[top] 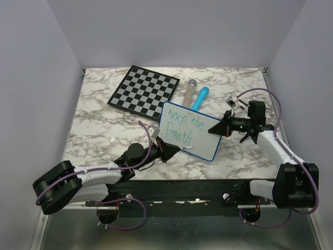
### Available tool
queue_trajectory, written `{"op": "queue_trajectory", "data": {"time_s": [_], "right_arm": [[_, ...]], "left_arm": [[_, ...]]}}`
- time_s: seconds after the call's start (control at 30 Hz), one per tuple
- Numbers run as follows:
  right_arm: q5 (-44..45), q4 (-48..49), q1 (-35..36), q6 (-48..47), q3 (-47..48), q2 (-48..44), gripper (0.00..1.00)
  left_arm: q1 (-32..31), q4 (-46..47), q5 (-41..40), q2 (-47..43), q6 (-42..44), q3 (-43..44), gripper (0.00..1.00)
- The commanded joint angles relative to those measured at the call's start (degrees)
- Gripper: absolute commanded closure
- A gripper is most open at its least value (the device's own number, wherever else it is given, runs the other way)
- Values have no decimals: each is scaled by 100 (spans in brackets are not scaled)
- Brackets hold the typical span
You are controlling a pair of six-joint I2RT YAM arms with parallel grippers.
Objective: Write a sentence on the whiteboard
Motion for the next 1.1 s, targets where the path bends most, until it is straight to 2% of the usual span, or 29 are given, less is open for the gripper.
{"op": "queue_trajectory", "data": {"time_s": [0.0, 0.27, 1.07], "right_arm": [[-508, 557, 39, 368, -41, 1, 99], [-525, 566, 65, 368, -41, 1, 99], [-551, 557, 153, 333, -41, 54, 99]], "left_arm": [[-214, 444, -549, 346, 206, 76, 100], [-407, 682, -963, 654, 294, 208, 100], [-451, 744, -1315, 101, 329, 155, 100]]}}
